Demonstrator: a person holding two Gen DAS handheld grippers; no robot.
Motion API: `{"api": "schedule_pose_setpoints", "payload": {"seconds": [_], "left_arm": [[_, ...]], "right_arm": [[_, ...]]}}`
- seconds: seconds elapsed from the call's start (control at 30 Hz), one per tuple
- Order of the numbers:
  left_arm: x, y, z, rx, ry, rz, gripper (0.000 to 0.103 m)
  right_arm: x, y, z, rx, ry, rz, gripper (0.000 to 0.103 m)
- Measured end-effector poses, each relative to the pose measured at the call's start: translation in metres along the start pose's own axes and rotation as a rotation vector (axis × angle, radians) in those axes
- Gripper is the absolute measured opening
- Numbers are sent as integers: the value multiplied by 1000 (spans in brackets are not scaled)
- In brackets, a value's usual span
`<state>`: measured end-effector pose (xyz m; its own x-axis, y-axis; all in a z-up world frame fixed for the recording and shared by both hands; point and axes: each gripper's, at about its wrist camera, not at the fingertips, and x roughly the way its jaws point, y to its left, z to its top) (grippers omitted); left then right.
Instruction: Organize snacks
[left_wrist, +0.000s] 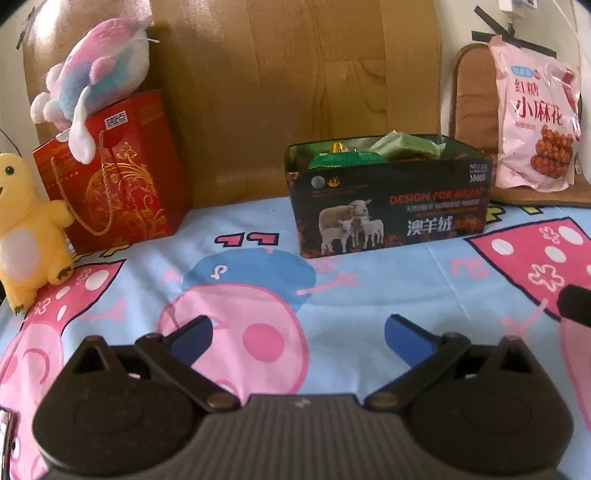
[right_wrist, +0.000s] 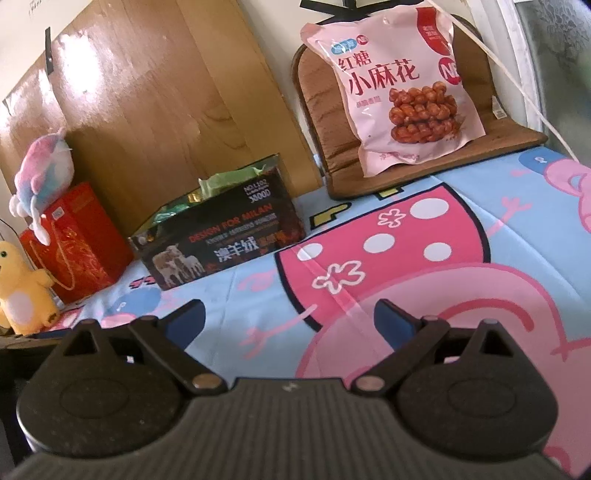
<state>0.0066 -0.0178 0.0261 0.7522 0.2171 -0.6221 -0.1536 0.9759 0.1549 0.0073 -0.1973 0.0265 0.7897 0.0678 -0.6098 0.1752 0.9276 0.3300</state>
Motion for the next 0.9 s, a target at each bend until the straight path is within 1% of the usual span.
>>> {"api": "schedule_pose_setpoints", "payload": {"seconds": [0.27, 0.4, 0.5, 0.67, 0.9], "left_arm": [[10, 3, -6, -14, -48, -3, 103], [16, 0, -11, -16, -43, -32, 103], [12, 3, -12, -32, -77, -43, 103], [11, 4, -14, -46, -87, -54, 103], [4, 2, -18, -31, -131, -43, 103]], "right_arm": [[9, -1, -6, -4, -40, -14, 99], [7, -1, -7, 3, -70, -18, 99], [6, 3, -8, -19, -92, -17, 99], [5, 11, -9, -72, -116, 6, 99], [0, 12, -10, -79, -148, 13, 99]]}}
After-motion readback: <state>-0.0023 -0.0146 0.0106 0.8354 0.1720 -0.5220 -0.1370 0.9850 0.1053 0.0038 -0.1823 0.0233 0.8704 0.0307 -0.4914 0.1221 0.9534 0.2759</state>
